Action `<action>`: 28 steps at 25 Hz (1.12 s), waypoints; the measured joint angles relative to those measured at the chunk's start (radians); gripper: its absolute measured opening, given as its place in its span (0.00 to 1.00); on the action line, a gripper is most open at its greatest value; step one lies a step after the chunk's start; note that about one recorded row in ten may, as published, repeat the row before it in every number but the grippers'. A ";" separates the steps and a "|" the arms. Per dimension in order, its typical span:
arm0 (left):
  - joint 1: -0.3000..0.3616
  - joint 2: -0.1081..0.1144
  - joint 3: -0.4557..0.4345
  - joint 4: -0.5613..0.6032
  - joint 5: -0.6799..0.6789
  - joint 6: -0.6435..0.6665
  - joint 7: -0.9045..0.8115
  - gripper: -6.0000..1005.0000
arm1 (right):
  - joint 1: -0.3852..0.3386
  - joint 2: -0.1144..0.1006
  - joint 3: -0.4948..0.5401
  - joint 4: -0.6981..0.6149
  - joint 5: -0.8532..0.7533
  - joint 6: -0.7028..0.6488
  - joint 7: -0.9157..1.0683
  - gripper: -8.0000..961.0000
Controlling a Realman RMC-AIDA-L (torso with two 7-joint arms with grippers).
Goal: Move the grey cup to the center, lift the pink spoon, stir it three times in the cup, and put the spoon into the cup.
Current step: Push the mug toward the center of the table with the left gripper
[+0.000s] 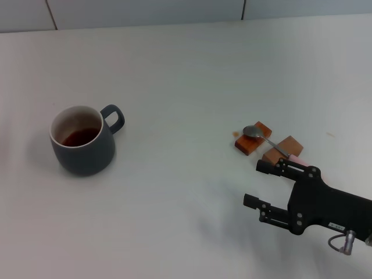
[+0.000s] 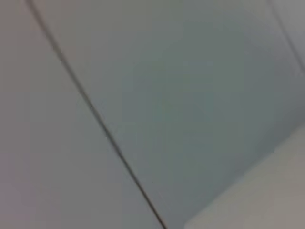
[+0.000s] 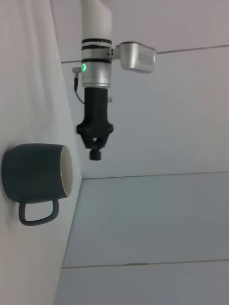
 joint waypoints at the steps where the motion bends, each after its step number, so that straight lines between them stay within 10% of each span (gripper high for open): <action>1: 0.000 0.000 0.000 0.000 0.000 0.000 0.000 0.02 | 0.000 0.000 0.000 0.001 0.000 0.000 -0.004 0.75; 28: -0.022 -0.007 0.183 -0.171 0.001 -0.072 0.050 0.03 | -0.007 -0.002 0.000 -0.004 0.008 -0.002 -0.008 0.75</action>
